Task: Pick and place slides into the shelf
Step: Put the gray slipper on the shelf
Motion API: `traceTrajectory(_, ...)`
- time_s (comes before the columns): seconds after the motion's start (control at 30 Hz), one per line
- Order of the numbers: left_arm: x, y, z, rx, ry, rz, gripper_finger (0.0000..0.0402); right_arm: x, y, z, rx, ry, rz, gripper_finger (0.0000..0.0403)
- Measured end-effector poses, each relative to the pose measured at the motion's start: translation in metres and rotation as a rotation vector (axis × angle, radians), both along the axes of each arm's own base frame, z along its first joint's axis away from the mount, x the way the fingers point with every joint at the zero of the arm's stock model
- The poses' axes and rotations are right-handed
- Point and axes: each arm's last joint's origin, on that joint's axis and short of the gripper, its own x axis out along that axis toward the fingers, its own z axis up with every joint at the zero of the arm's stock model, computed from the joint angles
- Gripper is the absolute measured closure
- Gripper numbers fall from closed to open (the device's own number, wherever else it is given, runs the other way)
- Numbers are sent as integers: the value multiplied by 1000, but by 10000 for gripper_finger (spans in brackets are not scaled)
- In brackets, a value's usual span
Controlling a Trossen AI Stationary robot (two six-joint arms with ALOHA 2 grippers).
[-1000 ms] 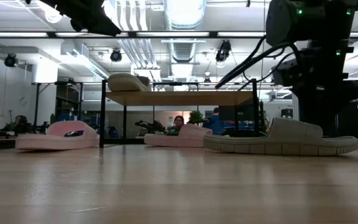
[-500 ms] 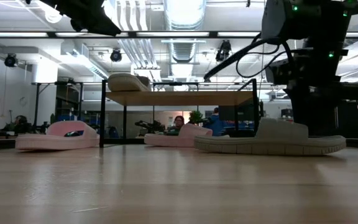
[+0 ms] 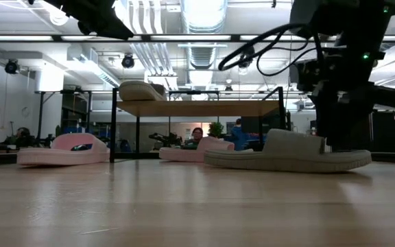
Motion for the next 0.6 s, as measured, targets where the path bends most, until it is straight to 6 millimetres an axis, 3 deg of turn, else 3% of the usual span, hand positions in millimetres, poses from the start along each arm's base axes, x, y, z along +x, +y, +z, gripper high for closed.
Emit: traceTrajectory(0.6,0,0,0,-38,-32,9,222,-16,51,2,-201,-105,211,287)
